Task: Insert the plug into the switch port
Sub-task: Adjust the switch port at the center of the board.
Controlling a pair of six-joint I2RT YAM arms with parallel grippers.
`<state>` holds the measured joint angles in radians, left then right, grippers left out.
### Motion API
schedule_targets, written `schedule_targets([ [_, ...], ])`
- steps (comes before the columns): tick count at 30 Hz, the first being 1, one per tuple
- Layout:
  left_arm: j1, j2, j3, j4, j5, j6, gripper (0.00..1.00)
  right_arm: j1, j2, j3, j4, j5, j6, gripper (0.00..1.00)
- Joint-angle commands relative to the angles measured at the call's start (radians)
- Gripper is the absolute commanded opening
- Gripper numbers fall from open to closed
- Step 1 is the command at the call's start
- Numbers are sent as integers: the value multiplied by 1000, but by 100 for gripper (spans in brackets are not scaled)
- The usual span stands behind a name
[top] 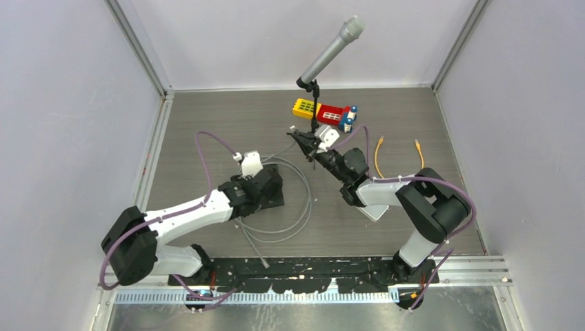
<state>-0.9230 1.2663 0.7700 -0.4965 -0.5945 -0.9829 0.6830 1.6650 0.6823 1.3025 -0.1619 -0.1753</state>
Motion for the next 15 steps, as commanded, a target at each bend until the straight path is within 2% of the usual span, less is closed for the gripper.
schedule_targets([
  [1,139,19,-13,166,78,8,90,3,-73,-18,90,13,32,1],
  [10,254,74,-55,272,179,20,86,2,-67,-9,78,19,53,1],
  [15,286,134,-65,299,202,-27,73,2,-60,11,60,19,55,1],
])
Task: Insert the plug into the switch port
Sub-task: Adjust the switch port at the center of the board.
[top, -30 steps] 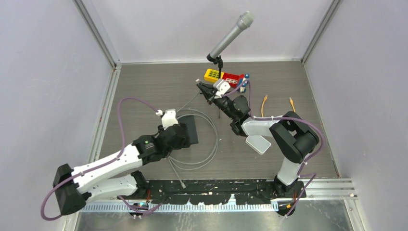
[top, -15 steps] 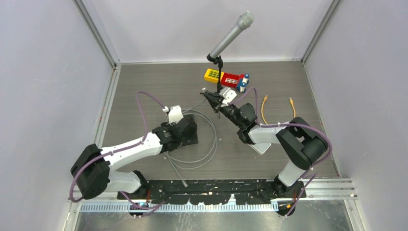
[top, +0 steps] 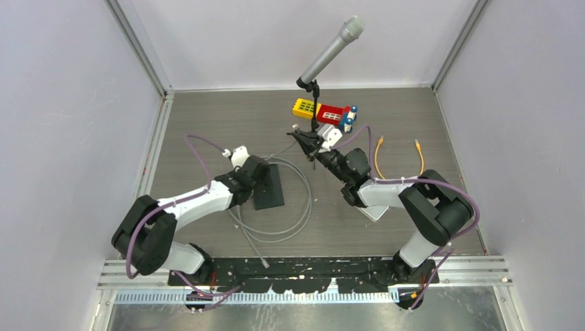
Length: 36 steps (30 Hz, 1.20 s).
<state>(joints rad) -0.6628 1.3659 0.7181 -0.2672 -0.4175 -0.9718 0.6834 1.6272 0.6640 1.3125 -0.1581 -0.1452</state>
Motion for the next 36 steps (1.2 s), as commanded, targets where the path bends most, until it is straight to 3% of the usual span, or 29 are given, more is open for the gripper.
schedule_targets([
  [1,34,47,-10,69,28,-41,72,1,-20,35,47,13,25,1],
  [16,211,216,52,175,186,15,72,2,41,92,47,-9,35,1],
  [27,254,312,135,216,242,67,73,1,60,81,51,-13,26,0],
  [36,246,470,198,379,570,233,63,2,-37,-28,49,9,21,1],
])
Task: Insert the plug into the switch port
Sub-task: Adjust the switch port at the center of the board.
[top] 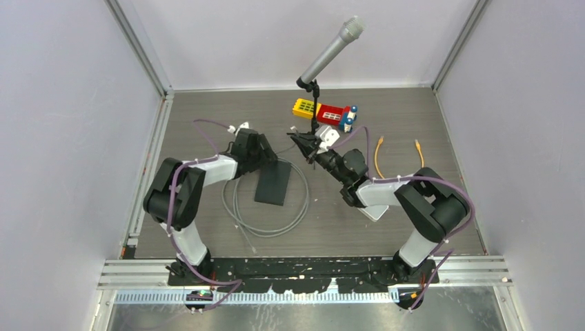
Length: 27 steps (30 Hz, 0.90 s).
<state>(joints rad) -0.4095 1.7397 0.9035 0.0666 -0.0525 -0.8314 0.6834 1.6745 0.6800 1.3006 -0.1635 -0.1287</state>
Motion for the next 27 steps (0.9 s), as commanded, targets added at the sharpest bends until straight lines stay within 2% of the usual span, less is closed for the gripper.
schedule_targets([
  [1,-14,113,20,51,224,105,62,3,-101,-61,59,16,4,1],
  [10,-141,174,45,67,273,211,61,18,-307,-212,-36,68,-15,1],
  [17,-158,138,-20,95,310,227,60,46,-537,-298,-249,107,-16,1],
  [25,-191,101,-43,71,324,247,60,77,-687,-381,-351,160,18,1],
  [27,-206,94,-41,48,312,261,60,94,-725,-398,-388,212,18,0],
])
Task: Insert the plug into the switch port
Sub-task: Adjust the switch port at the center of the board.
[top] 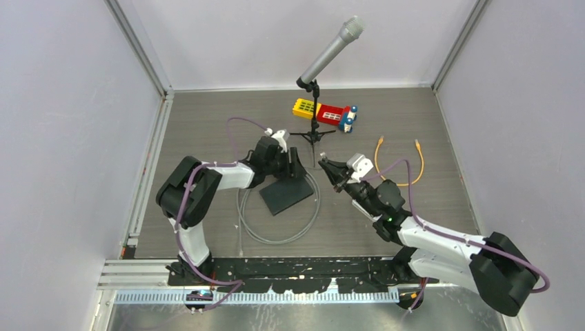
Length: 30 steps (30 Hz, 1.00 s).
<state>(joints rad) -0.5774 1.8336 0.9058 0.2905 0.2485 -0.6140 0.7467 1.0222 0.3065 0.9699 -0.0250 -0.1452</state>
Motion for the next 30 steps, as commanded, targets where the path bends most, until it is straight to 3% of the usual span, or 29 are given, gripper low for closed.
schedule_targets([
  [1,-45,-4,-42,-189,3,49,59,39,-95,-31,-77,89,35,1],
  [13,-63,-92,-42,-335,-85,78,59,62,-306,-49,-345,182,72,0],
  [19,-63,-77,29,-408,-96,111,59,62,-299,-62,-360,228,102,0],
  [23,-65,-80,86,-444,-78,135,59,62,-269,-32,-429,373,210,1],
  [30,-71,-65,177,-512,-88,165,60,62,-231,-8,-452,392,175,1],
])
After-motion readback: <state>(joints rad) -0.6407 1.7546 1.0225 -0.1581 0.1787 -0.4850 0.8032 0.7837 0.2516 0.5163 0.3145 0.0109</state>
